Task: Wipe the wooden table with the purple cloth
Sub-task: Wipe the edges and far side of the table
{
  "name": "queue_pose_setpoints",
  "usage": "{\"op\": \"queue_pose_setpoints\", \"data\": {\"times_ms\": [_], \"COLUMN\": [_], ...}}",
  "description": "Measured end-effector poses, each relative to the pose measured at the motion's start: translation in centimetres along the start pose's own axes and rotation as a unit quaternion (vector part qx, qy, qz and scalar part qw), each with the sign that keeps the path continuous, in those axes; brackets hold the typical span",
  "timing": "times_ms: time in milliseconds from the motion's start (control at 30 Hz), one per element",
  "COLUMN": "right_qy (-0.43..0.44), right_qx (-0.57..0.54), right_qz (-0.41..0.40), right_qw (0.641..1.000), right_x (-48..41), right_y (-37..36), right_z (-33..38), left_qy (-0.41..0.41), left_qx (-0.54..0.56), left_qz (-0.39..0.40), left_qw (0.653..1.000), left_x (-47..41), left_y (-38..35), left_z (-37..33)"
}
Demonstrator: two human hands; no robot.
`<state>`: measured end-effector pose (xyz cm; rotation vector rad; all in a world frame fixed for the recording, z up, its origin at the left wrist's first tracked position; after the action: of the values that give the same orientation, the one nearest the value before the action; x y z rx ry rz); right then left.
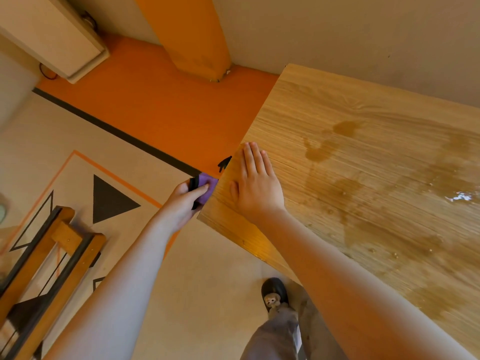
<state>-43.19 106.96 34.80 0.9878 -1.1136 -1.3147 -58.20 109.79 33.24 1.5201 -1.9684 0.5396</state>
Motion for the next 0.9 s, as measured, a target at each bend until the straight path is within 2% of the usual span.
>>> {"op": "queue_pose_setpoints", "data": {"times_ms": [200,300,400,500,600,733,900], "right_qy": [0.004,0.009,0.010,0.027,0.095,0.239,0.243], "right_qx": [0.005,0.004,0.004,-0.029,-0.080,-0.020,-0.010], "right_qz": [0.010,0.015,0.027,0.049,0.058,0.079,0.078], "right_qw": [1.000,1.000,1.000,0.998,0.991,0.968,0.967], "right_x": [0.1,0.1,0.2,0.2,1.4,6.1,6.3], "right_y": [0.0,0.2,0.3,0.6,1.8,0.9,0.1], "right_z": [0.0,0.0,0.0,-0.2,-0.2,1.4,1.5], "left_qy": [0.003,-0.013,-0.029,-0.030,-0.049,-0.064,-0.087], "left_qx": [0.074,0.138,0.247,0.343,0.361,0.373,0.334], "left_qz": [-0.034,-0.091,-0.176,-0.211,-0.209,-0.243,-0.254], "left_qw": [0.997,0.986,0.952,0.915,0.908,0.893,0.903], "left_x": [1.9,3.4,5.1,6.3,6.5,6.7,8.1], "left_y": [2.3,3.7,4.1,2.6,0.6,-0.5,-2.7], "left_z": [3.1,4.9,7.7,10.2,10.1,9.6,10.2]}}
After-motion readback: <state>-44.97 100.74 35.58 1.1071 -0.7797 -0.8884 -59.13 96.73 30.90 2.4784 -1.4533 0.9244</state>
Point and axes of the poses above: each hand's wrist, its own x-axis away from the middle knuckle, its own y-axis out of the back of the hand, z = x × y, the point moved 8 cm from there along -x, towards the middle knuckle, and after that the axes turned 3 degrees about x, right-handed, at the moved point
